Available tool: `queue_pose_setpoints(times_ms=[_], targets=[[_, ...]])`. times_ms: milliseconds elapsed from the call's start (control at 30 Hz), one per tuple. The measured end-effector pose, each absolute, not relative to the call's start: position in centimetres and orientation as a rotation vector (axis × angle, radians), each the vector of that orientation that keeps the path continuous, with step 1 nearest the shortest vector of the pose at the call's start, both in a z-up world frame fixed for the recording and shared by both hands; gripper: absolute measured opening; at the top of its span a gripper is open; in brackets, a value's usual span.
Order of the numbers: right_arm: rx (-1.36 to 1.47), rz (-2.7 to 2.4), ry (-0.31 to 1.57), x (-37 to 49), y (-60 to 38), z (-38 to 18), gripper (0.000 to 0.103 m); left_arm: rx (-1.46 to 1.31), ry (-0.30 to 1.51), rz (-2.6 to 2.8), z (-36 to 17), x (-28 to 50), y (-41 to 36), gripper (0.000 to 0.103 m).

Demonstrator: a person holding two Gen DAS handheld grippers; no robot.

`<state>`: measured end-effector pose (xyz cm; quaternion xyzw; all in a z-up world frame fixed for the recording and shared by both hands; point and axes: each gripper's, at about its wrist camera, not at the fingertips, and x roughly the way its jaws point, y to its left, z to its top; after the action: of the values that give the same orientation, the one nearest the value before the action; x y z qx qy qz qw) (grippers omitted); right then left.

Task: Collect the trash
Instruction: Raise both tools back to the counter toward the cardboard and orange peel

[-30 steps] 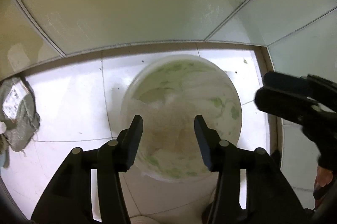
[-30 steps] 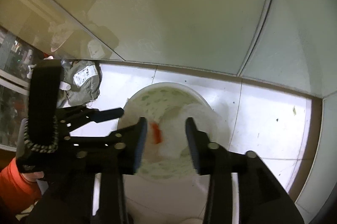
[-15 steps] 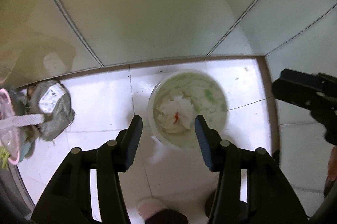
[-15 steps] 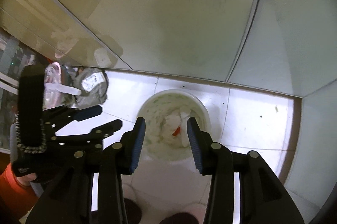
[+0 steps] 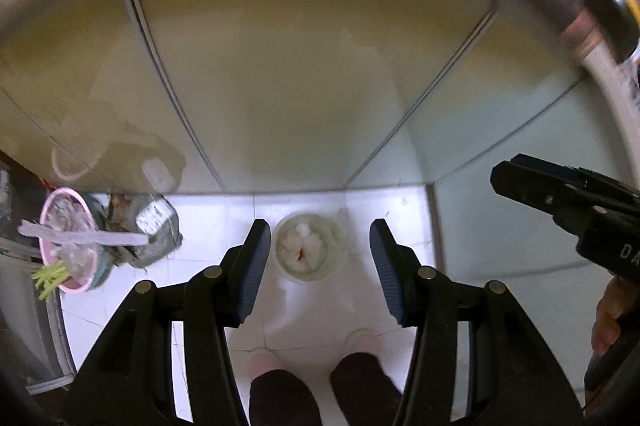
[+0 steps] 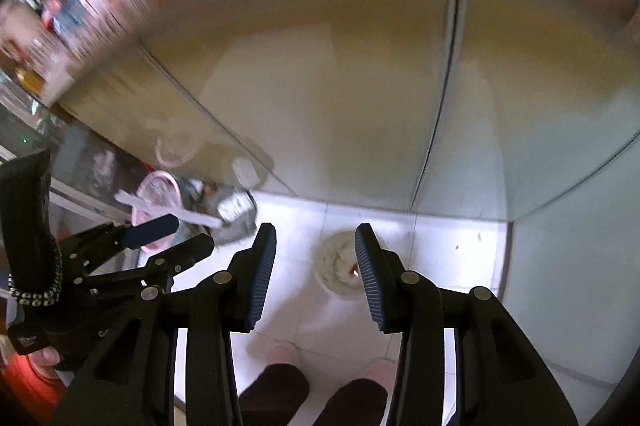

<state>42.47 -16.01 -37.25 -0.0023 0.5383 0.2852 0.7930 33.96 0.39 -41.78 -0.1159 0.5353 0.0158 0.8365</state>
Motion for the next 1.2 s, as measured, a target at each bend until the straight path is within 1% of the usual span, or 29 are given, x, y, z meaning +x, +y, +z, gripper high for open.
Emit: queue_pose_setpoints(times_ms=[233, 267, 367, 467, 533, 600, 767, 800, 833, 867, 900, 1067, 1100, 1133, 1200], targets=[[0.046, 0.581, 1.009, 41.7, -20.3, -24.5, 0.038, -0.242, 0.975, 0.075, -27.6, 33.6, -1.6, 0.051], [0.054, 0.581, 0.986, 41.5, -21.1, -22.9, 0.038, -0.243, 0.943, 0.084, -25.2, 33.4, -1.9, 0.051], [0.068, 0.58, 0.923, 41.1, -22.5, -18.9, 0.038, -0.232, 0.863, 0.112, -20.3, 33.1, -2.4, 0.051], [0.055, 0.574, 0.851, 40.7, -24.0, -15.5, 0.038, -0.218, 0.772, 0.151, -15.9, 32.3, -2.8, 0.059], [0.036, 0.559, 0.792, 40.4, -24.7, -13.6, 0.038, -0.212, 0.712, 0.174, -13.2, 31.8, -3.3, 0.063], [0.021, 0.551, 0.739, 40.5, -25.2, -11.7, 0.038, -0.2, 0.683, 0.198, -11.4, 31.9, -3.6, 0.068], [0.039, 0.567, 0.694, 41.8, -26.1, -9.3, 0.04, -0.147, 0.649, 0.242, -8.8, 32.5, -3.7, 0.074], [0.036, 0.572, 0.694, 42.2, -26.5, -9.1, 0.044, -0.138, 0.646, 0.249, -8.7, 32.9, -3.6, 0.076], [0.031, 0.573, 0.696, 42.8, -26.2, -9.1, 0.053, -0.132, 0.644, 0.255, -8.5, 33.2, -3.4, 0.078], [0.025, 0.57, 0.701, 43.4, -26.0, -9.2, 0.058, -0.129, 0.64, 0.263, -8.5, 33.7, -3.1, 0.08], [0.022, 0.566, 0.706, 43.7, -25.9, -9.1, 0.063, -0.13, 0.634, 0.27, -8.5, 34.2, -2.7, 0.08], [0.025, 0.557, 0.737, 46.2, -24.2, -9.7, 0.066, -0.14, 0.622, 0.256, -8.9, 37.6, 0.0, 0.081], [0.029, 0.547, 0.747, 46.9, -23.6, -10.1, 0.069, -0.14, 0.622, 0.246, -9.1, 38.7, 0.9, 0.081], [0.034, 0.537, 0.757, 47.5, -23.1, -10.4, 0.075, -0.139, 0.623, 0.237, -9.1, 39.5, 1.5, 0.081], [0.051, 0.503, 0.787, 49.2, -21.6, -11.3, 0.079, -0.127, 0.635, 0.22, -9.4, 41.8, 3.3, 0.081]])
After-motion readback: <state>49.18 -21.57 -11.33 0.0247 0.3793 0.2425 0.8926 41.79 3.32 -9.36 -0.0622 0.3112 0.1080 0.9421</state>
